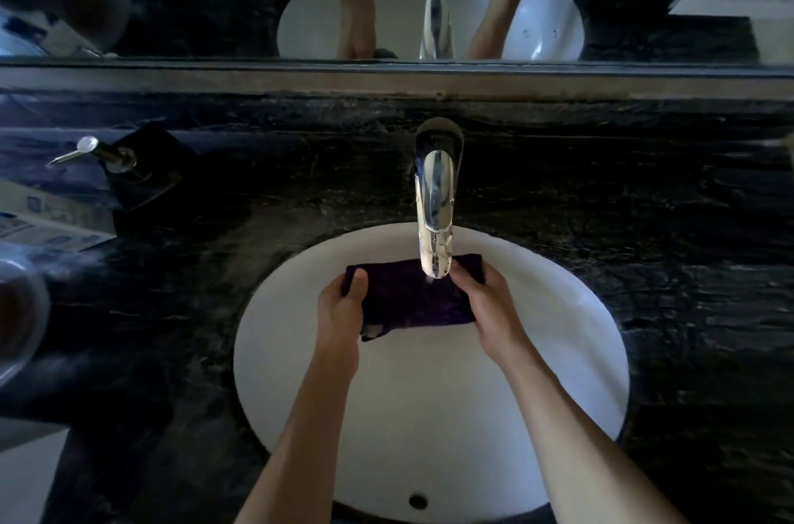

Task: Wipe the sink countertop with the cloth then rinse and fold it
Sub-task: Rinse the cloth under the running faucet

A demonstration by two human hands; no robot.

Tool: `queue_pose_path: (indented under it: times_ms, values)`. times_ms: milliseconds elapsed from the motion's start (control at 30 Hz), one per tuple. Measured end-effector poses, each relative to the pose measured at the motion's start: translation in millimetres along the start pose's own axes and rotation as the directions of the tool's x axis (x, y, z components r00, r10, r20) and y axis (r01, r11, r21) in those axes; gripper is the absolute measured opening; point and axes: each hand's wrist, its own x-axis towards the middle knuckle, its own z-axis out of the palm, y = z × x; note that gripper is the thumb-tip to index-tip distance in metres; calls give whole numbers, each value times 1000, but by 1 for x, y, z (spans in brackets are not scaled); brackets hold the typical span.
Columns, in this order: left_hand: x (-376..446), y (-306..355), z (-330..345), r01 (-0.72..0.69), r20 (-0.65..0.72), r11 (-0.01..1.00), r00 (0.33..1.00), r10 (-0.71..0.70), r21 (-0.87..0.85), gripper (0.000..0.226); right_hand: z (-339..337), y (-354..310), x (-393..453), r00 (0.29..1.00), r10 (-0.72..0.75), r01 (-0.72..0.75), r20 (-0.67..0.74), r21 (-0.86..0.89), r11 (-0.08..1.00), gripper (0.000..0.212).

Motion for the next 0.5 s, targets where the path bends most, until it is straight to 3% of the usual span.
queue_pose_path:
  times_ms: [233, 367, 500]
  values:
    - [-1, -9, 46, 179, 47, 980, 983, -176, -84, 21, -25, -2, -23, 985, 19, 7, -169, 152, 988, 17]
    - [-5, -5, 64, 200, 146, 973, 972, -183, -116, 18, -32, -6, -33, 960, 26, 48, -280, 256, 965, 13]
    - [-3, -1, 64, 175, 152, 984, 974, -166, -45, 17, -38, -5, -32, 959, 78, 3, -272, 283, 959, 15]
